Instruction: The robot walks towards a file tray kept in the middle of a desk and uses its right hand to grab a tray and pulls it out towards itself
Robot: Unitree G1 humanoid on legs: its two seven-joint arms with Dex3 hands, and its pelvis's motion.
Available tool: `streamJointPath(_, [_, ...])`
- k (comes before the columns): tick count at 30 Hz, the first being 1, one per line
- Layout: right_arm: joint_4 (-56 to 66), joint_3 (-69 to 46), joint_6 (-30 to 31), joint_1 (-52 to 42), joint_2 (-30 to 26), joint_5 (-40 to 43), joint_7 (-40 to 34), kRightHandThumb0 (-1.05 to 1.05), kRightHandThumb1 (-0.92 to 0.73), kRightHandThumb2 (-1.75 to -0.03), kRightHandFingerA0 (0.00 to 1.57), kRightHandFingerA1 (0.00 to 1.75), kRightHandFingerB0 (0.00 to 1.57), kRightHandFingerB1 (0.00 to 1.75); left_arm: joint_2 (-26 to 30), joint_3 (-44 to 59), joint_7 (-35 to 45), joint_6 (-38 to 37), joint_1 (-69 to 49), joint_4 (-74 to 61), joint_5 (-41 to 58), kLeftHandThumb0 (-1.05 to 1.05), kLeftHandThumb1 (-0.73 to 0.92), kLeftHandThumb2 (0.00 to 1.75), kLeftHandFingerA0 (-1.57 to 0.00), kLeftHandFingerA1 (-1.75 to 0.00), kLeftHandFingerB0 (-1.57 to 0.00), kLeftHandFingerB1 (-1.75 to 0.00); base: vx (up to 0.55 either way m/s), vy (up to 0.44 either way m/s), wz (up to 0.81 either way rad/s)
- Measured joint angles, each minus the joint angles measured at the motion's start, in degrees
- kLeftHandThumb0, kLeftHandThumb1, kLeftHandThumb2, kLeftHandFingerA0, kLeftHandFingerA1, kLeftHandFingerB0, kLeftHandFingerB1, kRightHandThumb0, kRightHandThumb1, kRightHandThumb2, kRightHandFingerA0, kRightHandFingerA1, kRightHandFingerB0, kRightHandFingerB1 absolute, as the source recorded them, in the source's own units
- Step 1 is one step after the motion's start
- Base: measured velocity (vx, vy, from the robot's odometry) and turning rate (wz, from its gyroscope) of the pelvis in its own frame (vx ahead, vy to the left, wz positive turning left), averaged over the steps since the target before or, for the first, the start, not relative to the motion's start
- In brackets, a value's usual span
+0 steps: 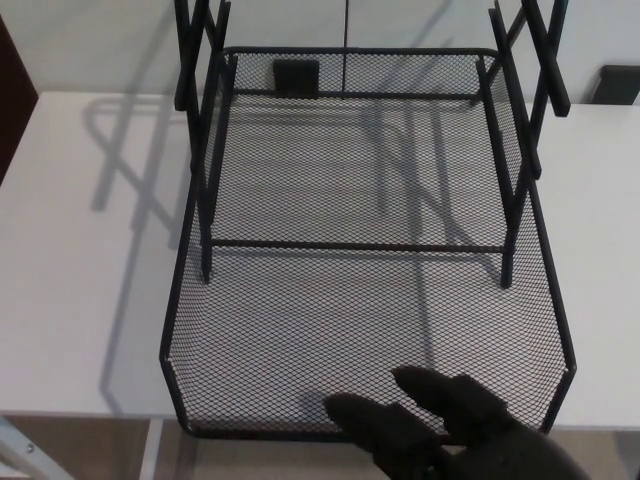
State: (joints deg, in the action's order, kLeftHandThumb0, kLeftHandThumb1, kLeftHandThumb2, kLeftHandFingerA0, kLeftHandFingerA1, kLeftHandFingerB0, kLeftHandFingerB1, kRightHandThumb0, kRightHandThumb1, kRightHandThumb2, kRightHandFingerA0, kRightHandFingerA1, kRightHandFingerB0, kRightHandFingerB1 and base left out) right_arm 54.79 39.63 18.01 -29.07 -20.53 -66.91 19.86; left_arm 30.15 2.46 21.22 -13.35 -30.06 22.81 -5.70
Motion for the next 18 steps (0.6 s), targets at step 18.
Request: streamJointPath(18, [0.0, -15.1, -7.3, 2.7, 4.5, 4.2, -10.3, -0.96, -0.42, -0.91, 0.32, 0.68, 0.37, 0.57, -0.3, -0.1, 0.1, 0.0, 0.3, 0.6, 0.1, -0.39, 0.49, 0.65, -0.33, -0.46, -0.14, -0.36, 0.0, 0.0, 0.0])
